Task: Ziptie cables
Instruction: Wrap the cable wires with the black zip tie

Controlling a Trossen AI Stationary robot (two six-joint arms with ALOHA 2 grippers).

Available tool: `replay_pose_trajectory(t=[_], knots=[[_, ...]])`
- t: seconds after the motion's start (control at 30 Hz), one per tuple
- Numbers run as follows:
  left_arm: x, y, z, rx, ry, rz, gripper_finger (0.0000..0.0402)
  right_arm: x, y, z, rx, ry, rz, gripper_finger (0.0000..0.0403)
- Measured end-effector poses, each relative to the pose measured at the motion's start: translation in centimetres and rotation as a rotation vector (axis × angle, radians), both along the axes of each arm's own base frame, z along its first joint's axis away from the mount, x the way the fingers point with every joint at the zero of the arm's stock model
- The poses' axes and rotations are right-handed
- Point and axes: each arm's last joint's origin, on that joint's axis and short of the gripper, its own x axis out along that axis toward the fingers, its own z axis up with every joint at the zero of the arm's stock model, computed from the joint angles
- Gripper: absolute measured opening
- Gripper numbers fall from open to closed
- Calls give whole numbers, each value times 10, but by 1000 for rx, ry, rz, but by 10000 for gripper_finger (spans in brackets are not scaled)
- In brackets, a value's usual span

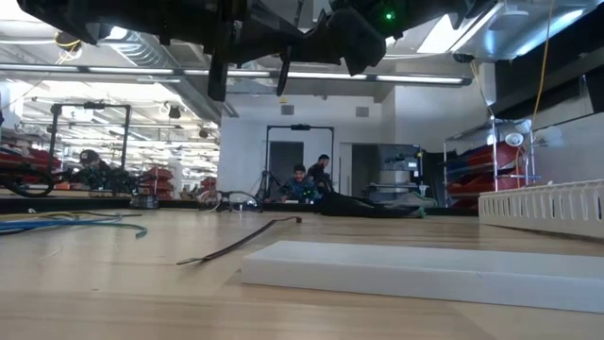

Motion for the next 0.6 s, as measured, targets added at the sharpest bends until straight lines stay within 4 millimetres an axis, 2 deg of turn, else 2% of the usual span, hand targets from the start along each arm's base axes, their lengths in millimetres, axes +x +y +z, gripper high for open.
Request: replay_pose_trajectory(t=[0.23, 0.6], knots=[[0, 0, 0, 5, 2, 0, 0, 4, 0, -9, -5, 20, -6, 0], [-1, -2, 2, 7, -20, -8, 0, 4, -1, -9, -36, 24, -25, 0]])
